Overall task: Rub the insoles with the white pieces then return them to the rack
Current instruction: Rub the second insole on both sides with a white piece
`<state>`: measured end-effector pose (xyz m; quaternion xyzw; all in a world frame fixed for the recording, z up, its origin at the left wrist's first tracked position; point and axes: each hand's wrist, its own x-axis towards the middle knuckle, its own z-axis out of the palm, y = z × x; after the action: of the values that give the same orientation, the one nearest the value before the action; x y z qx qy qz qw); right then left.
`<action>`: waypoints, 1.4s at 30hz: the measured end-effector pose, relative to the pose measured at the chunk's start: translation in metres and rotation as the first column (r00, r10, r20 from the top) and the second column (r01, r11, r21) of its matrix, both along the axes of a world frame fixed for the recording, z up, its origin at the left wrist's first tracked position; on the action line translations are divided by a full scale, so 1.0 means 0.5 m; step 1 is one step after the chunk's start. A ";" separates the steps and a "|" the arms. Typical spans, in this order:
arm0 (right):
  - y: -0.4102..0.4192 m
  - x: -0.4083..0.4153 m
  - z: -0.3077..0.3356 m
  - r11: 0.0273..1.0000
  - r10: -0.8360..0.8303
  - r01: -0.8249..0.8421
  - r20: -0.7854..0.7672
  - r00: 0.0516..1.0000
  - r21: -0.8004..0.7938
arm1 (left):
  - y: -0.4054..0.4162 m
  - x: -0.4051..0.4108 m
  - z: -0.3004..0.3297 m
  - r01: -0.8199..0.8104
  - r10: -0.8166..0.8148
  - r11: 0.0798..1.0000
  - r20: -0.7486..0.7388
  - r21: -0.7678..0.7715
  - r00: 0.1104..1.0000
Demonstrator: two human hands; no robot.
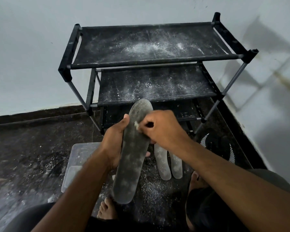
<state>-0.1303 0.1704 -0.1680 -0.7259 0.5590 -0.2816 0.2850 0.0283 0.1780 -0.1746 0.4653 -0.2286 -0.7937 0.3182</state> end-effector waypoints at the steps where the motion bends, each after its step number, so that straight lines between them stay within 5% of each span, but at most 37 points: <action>1: -0.008 -0.008 0.001 0.996 -0.081 0.081 0.019 0.997 -0.027 | 0.001 -0.001 0.001 0.017 -0.017 1.000 -0.006 -0.011 1.000; 4: -0.014 -0.011 -0.004 0.981 -0.158 0.159 0.022 0.987 -0.114 | 0.001 -0.005 0.004 0.035 -0.035 0.999 -0.007 -0.023 0.999; 8: 0.010 0.018 -0.012 0.989 0.083 -0.088 -0.048 0.995 -0.116 | 0.000 -0.006 0.001 0.007 -0.008 1.000 0.005 0.008 1.000; 13: -0.016 0.002 -0.003 0.979 -0.163 0.170 0.071 0.984 -0.115 | 0.001 -0.009 0.002 0.040 -0.039 0.999 0.010 -0.038 0.999; 17: 0.007 0.028 -0.007 0.992 0.128 -0.127 -0.015 0.992 0.020 | -0.004 -0.007 -0.002 -0.014 0.014 1.000 0.000 -0.009 1.000; 23: -0.012 0.014 -0.007 0.993 -0.050 0.048 -0.011 0.999 -0.104 | -0.008 -0.008 0.002 -0.043 0.043 0.998 -0.003 -0.035 0.999; 28: 0.016 0.037 -0.009 0.978 0.207 -0.208 -0.110 0.972 0.000 | -0.007 -0.007 -0.002 -0.073 0.073 0.996 -0.007 -0.042 0.997; 33: -0.014 0.009 0.001 0.997 -0.028 0.024 -0.045 0.999 -0.080 | -0.013 -0.003 -0.003 -0.034 0.034 0.996 -0.005 -0.087 0.999; 38: -0.022 -0.003 0.000 0.977 -0.175 0.176 0.015 0.984 -0.117 | -0.024 0.006 -0.019 -0.049 0.033 0.994 -0.164 -0.093 0.986; 42: -0.001 0.015 0.003 0.997 -0.053 0.056 0.063 0.997 -0.046 | -0.029 0.006 -0.026 -0.024 0.008 0.996 -0.182 -0.087 0.983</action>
<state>-0.1230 0.1697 -0.1666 -0.7081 0.5626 -0.3245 0.2769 0.0314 0.1633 -0.1875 0.3781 -0.2301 -0.8192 0.3647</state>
